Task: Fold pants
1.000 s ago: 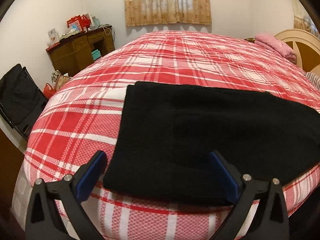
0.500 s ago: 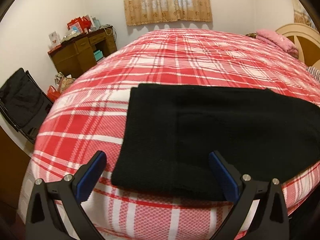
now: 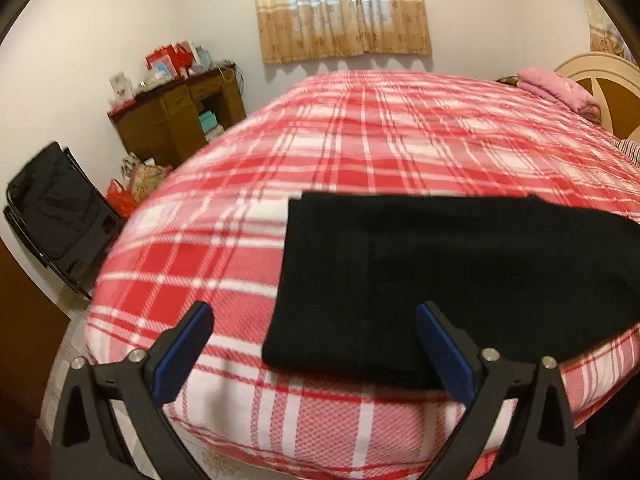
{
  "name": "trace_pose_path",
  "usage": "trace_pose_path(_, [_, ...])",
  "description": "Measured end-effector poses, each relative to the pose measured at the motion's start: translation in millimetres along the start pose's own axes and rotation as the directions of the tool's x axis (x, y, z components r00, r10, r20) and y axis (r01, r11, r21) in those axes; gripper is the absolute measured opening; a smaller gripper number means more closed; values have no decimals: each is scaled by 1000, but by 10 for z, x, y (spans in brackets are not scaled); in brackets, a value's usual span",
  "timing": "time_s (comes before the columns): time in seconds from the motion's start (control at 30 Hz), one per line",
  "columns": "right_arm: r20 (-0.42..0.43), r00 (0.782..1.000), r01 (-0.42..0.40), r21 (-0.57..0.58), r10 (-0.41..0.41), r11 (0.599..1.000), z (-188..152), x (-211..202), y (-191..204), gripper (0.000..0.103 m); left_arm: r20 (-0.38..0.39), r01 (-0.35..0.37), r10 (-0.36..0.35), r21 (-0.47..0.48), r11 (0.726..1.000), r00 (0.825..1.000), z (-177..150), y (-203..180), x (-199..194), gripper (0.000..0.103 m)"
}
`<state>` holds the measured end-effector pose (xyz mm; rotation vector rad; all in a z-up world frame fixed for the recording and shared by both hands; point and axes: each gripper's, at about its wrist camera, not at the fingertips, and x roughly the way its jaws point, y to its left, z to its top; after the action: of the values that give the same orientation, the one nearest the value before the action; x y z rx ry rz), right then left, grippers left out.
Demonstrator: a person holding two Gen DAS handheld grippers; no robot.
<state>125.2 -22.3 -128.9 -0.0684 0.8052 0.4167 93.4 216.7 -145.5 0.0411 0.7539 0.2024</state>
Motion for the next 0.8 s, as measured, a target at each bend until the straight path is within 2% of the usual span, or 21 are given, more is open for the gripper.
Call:
trace_pose_path(0.03, [2,1000,-8,-15,8,1000,75,41,61,79,-10,18,-18,-19,1000,1000,-13,36,33,86])
trace_pose_path(0.13, [4,999,-49,-50,49,998,252,176,260,79,-27,114,-117,-114,987,993,-23,197,121,69])
trace_pose_path(0.17, [4,998,-60,-62,60,996,282,209,316,78,-28,153,-159,-145,978,987,-21,241,144,67])
trace_pose_path(0.2, [1,997,-73,-87,73,994,344,282,418,74,-17,173,-178,-162,971,984,-20,261,142,64])
trace_pose_path(0.23, [-8,997,-72,-104,72,992,391,353,487,71,-10,181,-185,-160,970,983,-17,250,137,55])
trace_pose_path(0.3, [-26,997,-72,-114,69,991,474,497,571,61,-4,180,-182,-130,975,983,-9,188,138,54])
trace_pose_path(0.37, [-49,996,-81,-101,77,991,589,676,597,57,4,175,-176,-112,978,984,-5,164,141,53])
trace_pose_path(0.47, [-54,996,-77,-53,74,996,781,869,541,56,7,189,-189,-122,974,982,-25,199,167,53])
trace_pose_path(0.63, [-106,981,-157,82,165,984,1177,1238,393,56,23,195,-194,-120,973,981,-56,203,169,56])
trace_pose_path(0.73, [-179,948,-232,177,263,957,1284,1500,373,56,35,190,-188,-99,977,982,-78,191,166,57])
trace_pose_path(0.77, [-200,939,-242,192,280,951,1286,1573,402,53,40,188,-185,-94,978,982,-85,190,166,57])
trace_pose_path(0.8, [-228,929,-249,199,291,948,1271,1638,426,40,46,183,-180,-84,979,983,-97,175,161,57])
